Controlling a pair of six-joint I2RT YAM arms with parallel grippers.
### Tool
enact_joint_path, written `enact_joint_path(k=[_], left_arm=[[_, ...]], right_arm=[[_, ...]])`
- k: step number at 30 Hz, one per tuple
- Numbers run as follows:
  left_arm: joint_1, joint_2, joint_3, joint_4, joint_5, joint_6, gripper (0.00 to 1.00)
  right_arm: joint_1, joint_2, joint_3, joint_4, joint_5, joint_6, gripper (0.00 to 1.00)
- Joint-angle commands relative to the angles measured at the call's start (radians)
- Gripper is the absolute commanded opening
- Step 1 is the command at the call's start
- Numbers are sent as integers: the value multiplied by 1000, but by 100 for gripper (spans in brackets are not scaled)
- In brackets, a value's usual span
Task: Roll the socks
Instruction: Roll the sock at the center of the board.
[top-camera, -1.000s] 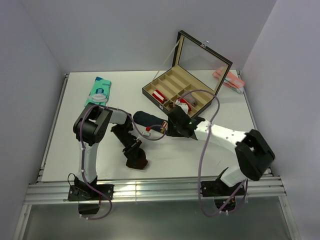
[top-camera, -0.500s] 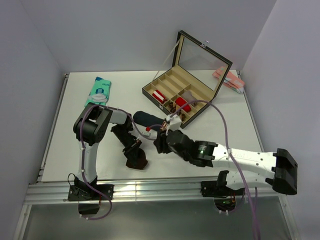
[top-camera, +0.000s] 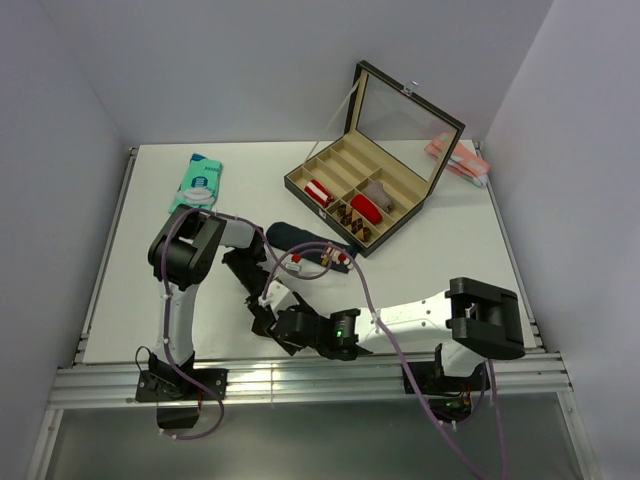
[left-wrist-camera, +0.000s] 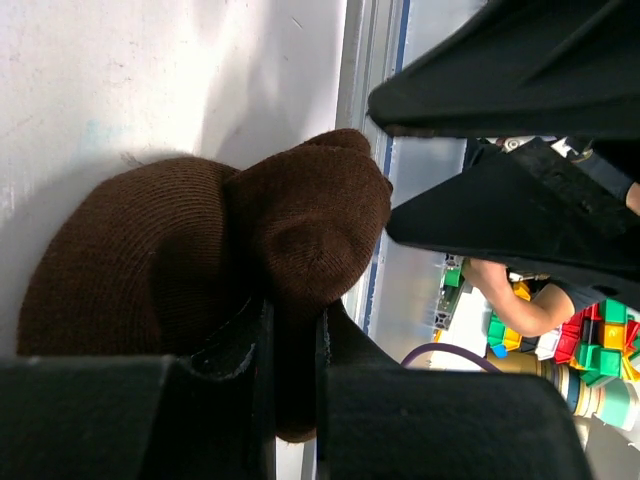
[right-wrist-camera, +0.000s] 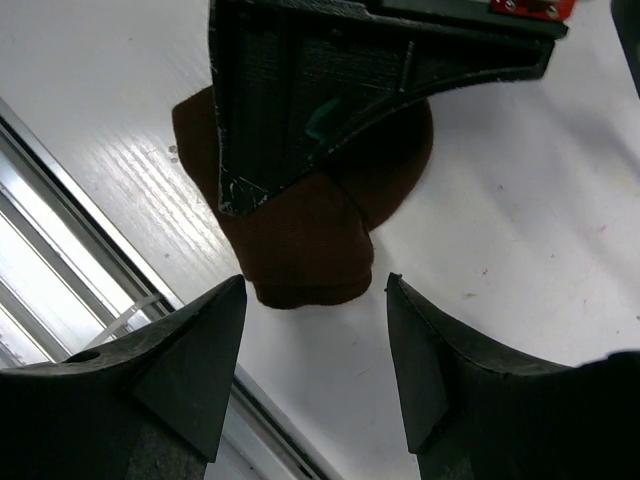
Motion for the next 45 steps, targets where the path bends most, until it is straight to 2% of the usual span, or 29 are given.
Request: enact_joint_path(k=[1, 17, 26, 29, 32, 34, 35, 36, 40, 45], left_arm=[[2, 41, 0, 156, -194, 51, 0], [2, 50, 8, 148, -196, 49, 0], [3, 63, 14, 142, -197, 48, 1], [3, 60, 16, 139, -196, 49, 5], [3, 52, 14, 131, -189, 65, 11], [3, 40, 17, 120, -185, 69, 21], [3, 38, 17, 113, -177, 77, 23], [3, 34, 23, 108, -173, 80, 25], [3, -2, 30, 108, -168, 63, 35], [14, -37, 45, 125, -179, 43, 40]], right_arm=[[0, 18, 61, 89, -21, -79, 66], [26, 163, 165, -8, -39, -142, 66], [26, 259, 192, -15, -7, -163, 61], [26, 302, 205, -28, 4, -161, 55], [26, 319, 202, -25, 5, -158, 40], [25, 328, 196, -20, -1, -155, 36], [25, 330, 193, -21, -2, -157, 32], [23, 331, 191, -25, -2, -155, 21], [23, 330, 188, -37, -2, -158, 17], [25, 322, 189, -60, 1, -160, 13]])
